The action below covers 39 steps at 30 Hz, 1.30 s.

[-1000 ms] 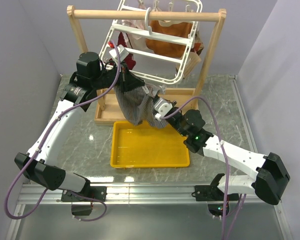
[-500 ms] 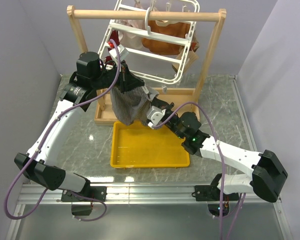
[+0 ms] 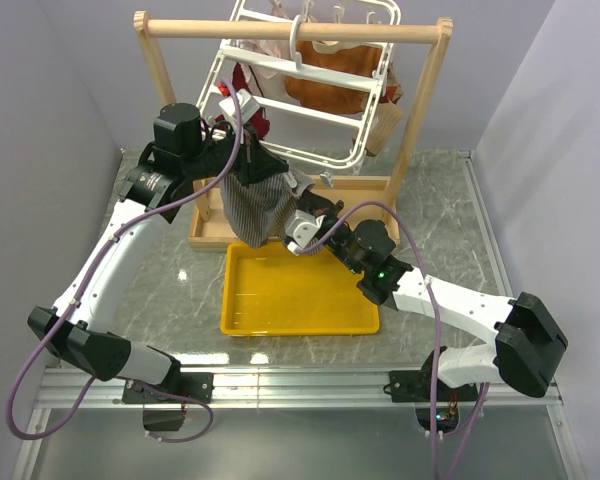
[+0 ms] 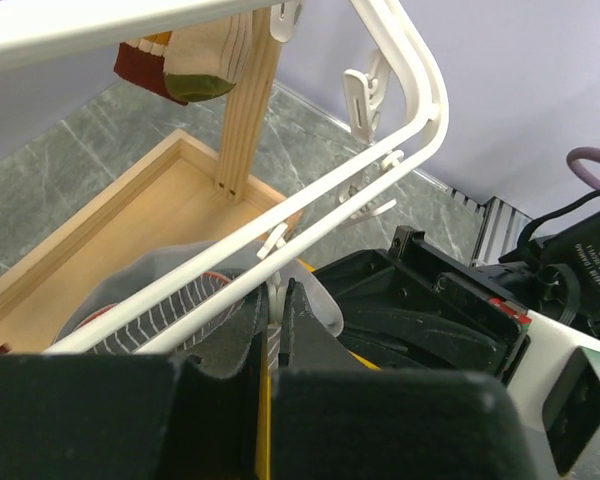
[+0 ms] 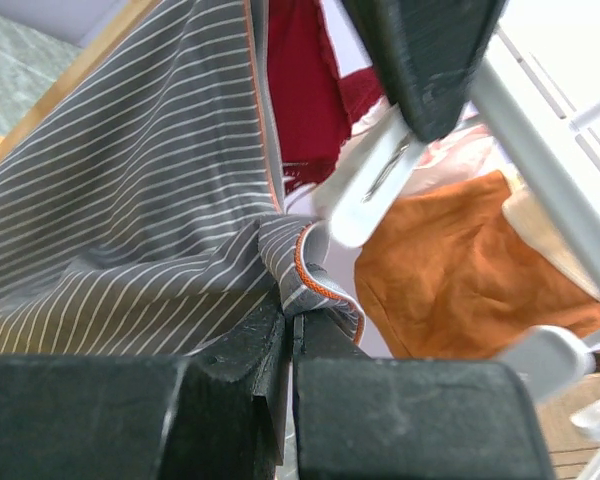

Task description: Clip the underwear to the hanger

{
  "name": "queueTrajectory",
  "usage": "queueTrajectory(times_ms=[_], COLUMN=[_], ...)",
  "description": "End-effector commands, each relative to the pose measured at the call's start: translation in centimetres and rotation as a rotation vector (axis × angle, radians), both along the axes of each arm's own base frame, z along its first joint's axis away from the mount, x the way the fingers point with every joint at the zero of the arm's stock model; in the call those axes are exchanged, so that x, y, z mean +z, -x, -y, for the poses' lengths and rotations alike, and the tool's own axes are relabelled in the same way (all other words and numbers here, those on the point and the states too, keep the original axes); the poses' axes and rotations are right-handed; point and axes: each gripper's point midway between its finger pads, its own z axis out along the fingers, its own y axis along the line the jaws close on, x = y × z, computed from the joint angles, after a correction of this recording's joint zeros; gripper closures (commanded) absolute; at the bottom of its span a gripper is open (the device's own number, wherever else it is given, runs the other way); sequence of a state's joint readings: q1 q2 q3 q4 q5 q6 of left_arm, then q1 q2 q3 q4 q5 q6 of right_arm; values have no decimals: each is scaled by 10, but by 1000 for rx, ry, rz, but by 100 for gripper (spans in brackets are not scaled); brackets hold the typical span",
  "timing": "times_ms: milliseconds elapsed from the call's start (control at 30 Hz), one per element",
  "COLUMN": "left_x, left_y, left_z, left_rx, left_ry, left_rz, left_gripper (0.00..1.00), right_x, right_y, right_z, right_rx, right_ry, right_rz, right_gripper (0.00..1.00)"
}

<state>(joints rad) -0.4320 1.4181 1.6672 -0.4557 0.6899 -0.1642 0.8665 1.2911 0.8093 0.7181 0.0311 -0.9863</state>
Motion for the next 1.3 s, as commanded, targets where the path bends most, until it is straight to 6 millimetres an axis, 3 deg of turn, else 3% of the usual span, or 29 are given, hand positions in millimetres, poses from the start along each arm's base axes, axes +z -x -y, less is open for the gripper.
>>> queueTrajectory(times_ms=[0,700,1267], left_x=[-33,-44,-45], left_y=[25,21,20], left_z=[4,-8,-2], left_rx=[-59,17,87], left_ry=[-79,-142,-49], left_rz=[-149,-145,-330], left_gripper=[100,100,100], right_x=[48,57,58], right_y=[-1,-8,-3], right_z=[1,9,0], right_rx=[-21,-88,-121], right_ry=[-87,-84,-144], right_rz=[83,106,157], right_gripper=[100,100,100])
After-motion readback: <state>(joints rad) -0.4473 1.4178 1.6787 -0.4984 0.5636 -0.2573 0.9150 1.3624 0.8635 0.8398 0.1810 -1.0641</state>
